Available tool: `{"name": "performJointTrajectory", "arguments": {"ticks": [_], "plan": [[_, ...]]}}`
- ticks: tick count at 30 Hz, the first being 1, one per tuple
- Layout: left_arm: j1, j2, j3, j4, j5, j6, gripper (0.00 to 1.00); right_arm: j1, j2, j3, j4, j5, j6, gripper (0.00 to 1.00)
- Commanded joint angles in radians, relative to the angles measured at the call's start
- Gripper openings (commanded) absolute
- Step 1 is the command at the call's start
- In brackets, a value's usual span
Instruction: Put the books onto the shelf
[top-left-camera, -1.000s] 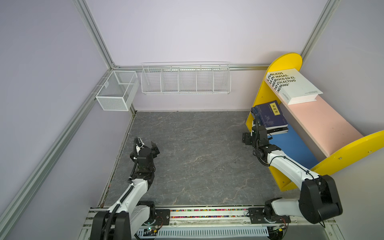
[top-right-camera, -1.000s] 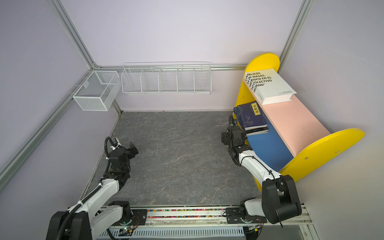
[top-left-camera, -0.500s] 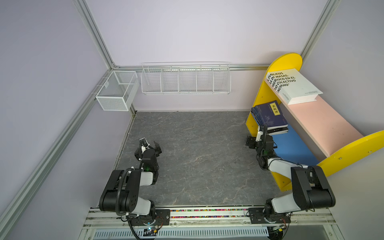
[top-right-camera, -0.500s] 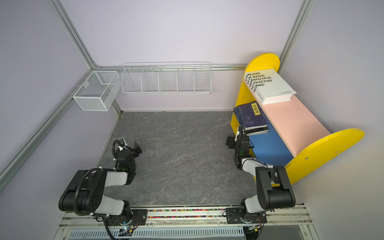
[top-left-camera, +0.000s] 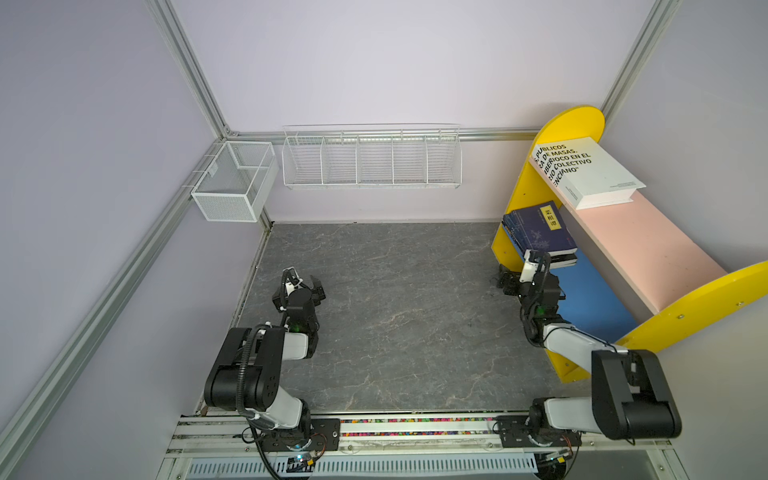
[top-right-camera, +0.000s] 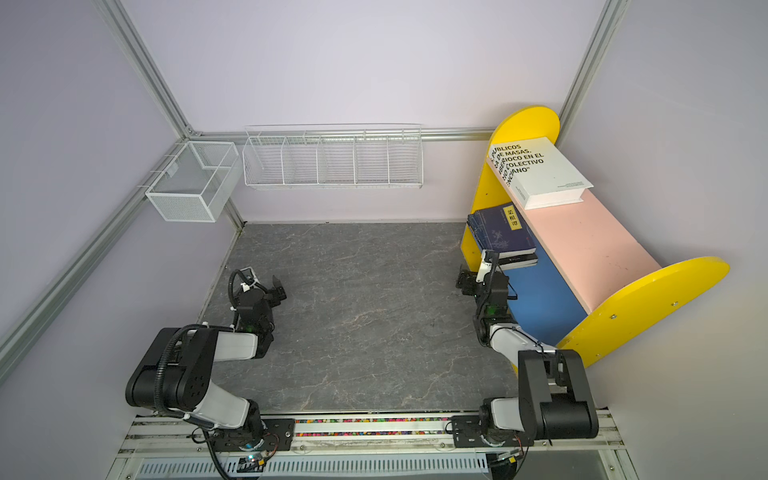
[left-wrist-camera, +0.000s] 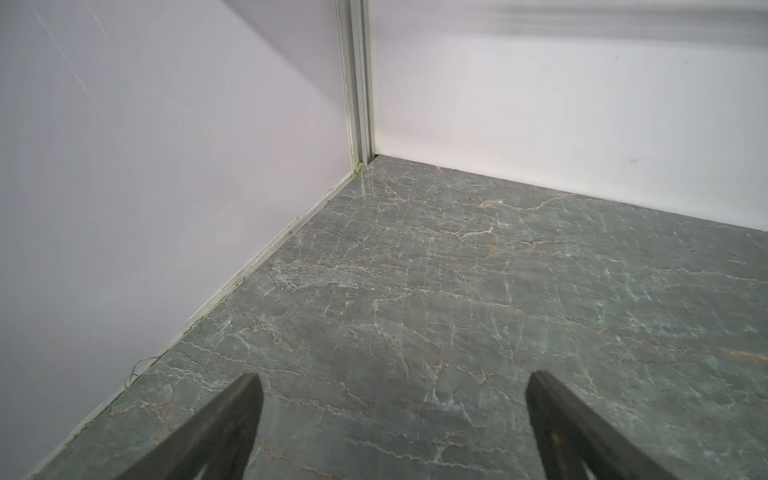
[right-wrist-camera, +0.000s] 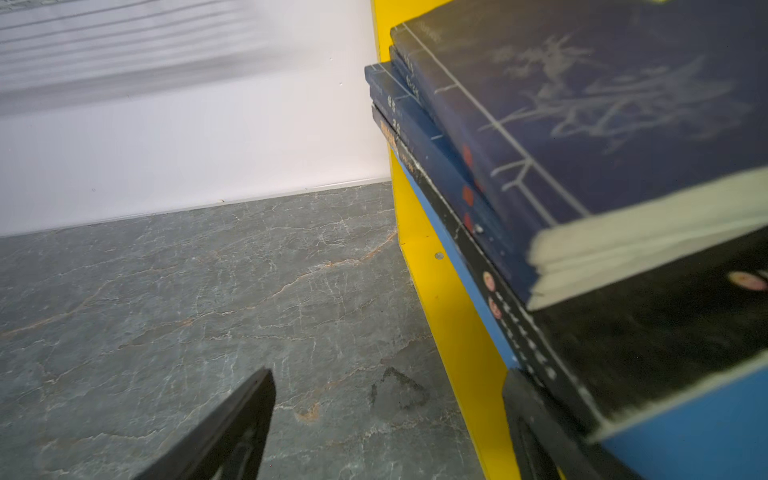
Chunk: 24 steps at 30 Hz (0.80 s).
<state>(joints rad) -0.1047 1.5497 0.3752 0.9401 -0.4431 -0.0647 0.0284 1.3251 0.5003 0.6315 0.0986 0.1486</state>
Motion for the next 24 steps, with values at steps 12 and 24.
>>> {"name": "performJointTrajectory", "arguments": {"ticks": [12, 24], "plan": [[0.003, 0.009, 0.009, -0.004, 0.011, 0.022, 0.99, -0.033, -0.089, -0.088, -0.013, 0.071, -0.068, 0.89], [0.003, 0.01, 0.009, -0.004, 0.011, 0.022, 0.99, -0.037, -0.061, -0.089, -0.011, 0.139, -0.114, 0.89]]}}
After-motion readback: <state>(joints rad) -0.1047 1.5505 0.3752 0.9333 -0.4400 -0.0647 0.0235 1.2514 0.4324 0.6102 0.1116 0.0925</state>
